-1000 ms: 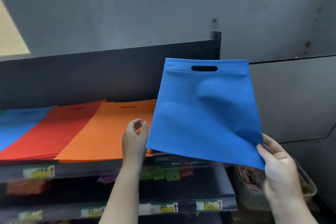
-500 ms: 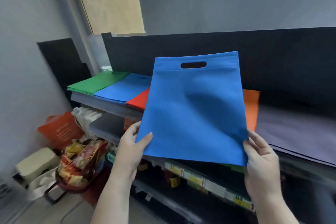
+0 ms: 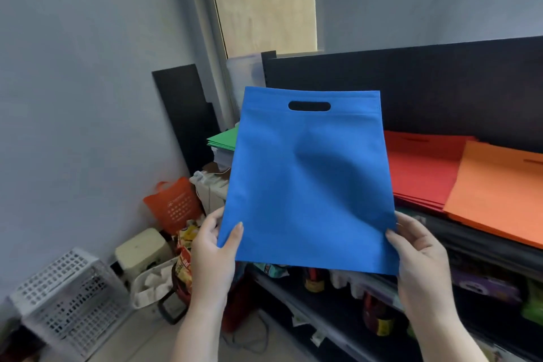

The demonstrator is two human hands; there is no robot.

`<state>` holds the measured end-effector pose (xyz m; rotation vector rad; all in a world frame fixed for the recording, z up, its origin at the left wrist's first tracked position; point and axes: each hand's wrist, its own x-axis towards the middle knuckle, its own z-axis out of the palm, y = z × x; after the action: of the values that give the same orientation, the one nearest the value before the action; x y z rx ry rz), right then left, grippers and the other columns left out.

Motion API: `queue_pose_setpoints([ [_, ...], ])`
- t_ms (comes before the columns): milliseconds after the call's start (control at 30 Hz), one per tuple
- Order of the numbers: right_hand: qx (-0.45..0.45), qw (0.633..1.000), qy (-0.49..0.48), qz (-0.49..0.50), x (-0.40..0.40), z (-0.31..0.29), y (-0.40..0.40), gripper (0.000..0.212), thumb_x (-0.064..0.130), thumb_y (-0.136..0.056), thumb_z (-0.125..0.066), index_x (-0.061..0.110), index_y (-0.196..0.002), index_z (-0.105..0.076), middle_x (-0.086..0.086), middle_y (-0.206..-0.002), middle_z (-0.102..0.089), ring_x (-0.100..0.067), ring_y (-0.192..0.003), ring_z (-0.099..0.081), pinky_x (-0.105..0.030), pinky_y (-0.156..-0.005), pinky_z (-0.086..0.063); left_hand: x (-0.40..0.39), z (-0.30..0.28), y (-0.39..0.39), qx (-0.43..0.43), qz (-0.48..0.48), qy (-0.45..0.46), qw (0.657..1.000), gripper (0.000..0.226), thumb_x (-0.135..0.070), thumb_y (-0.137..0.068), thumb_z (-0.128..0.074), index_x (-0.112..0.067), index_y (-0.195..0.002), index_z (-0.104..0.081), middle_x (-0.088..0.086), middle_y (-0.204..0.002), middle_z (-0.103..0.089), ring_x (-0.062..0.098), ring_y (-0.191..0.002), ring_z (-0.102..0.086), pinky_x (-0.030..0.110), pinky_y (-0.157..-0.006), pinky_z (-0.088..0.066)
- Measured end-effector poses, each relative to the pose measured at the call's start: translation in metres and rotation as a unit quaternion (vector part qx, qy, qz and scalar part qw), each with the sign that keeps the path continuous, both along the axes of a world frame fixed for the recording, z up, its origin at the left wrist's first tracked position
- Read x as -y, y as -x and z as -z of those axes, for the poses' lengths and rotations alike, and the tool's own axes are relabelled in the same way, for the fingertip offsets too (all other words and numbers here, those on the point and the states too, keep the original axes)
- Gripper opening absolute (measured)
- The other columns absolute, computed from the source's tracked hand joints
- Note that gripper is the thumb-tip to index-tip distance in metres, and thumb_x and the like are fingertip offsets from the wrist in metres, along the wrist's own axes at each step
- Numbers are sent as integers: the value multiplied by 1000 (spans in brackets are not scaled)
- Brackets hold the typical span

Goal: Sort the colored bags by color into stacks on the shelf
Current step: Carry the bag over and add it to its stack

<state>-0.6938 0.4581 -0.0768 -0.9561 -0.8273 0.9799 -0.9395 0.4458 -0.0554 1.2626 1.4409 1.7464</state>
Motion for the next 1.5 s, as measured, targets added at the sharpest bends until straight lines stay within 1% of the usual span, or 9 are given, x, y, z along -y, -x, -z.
queue_pose_setpoints([
  [233,83,997,-9,1,-54,-4,34,32,-5,-89,-55,24,-88,-69,10,-88,-74,0,-78,-67,-10,-63,-50,-63,9,45,-25,-8,-6,1000,18,-17,-90,-62,-34,-96,-61,-17,-93,-72,4,-85,-68,24,-68,-51],
  [467,191,979,-34,58,-136,-16,41,33,-11,-83,-58,21,-82,-67,16,-79,-72,3,-69,-65,-9,-60,-48,-161,7,55,-73,-6,-18,997,22,-19,-90,-62,-40,-93,-59,-26,-87,-69,-4,-80,-66,14,-58,-51],
  [600,244,965,-30,96,-184,-24,30,34,-12,-78,-61,22,-79,-65,13,-71,-70,2,-65,-61,-12,-62,-48,-220,-2,48,-88,3,-30,996,23,-15,-89,-63,-38,-92,-58,-17,-85,-70,-5,-80,-66,13,-60,-53],
  [767,314,940,-25,133,-225,-28,20,37,-10,-74,-61,27,-74,-62,22,-70,-67,4,-59,-57,-6,-55,-42,-283,-6,38,-166,31,-33,985,20,-16,-89,-63,-35,-92,-57,-18,-87,-66,-3,-79,-65,17,-61,-51],
  [967,407,897,34,167,-261,-24,14,38,-4,-76,-68,32,-73,-56,12,-69,-63,0,-57,-55,-6,-56,-40,-347,-4,32,-266,67,-1,962,17,-16,-89,-64,-28,-99,-57,-29,-86,-57,-15,-76,-55,6,-57,-42],
  [1067,462,867,83,169,-267,-22,15,32,-1,-74,-72,29,-81,-61,15,-64,-57,1,-57,-52,-7,-56,-37,-367,4,33,-298,100,33,949,19,-15,-89,-64,-21,-107,-60,-16,-93,-62,0,-88,-59,15,-73,-46],
  [1167,513,826,169,162,-269,-19,20,35,4,-73,-75,15,-105,-67,12,-62,-54,-9,-60,-51,-21,-57,-32,-382,12,39,-362,131,86,919,27,-19,-87,-66,-15,-114,-62,-2,-104,-65,17,-100,-60,30,-82,-48],
  [1333,533,796,244,153,-265,-20,33,47,8,-70,-76,15,-116,-66,6,-64,-60,-15,-67,-56,-28,-64,-38,-402,13,53,-448,146,87,878,44,-27,-80,-72,-16,-120,-59,-5,-102,-58,19,-100,-54,33,-87,-43],
  [1500,550,769,249,210,-266,-24,42,46,14,-75,-75,13,-119,-63,6,-70,-53,-16,-69,-47,-26,-63,-26,-423,2,52,-494,156,42,854,45,-33,-85,-66,-18,-125,-54,-3,-117,-58,17,-104,-52,32,-90,-41],
])
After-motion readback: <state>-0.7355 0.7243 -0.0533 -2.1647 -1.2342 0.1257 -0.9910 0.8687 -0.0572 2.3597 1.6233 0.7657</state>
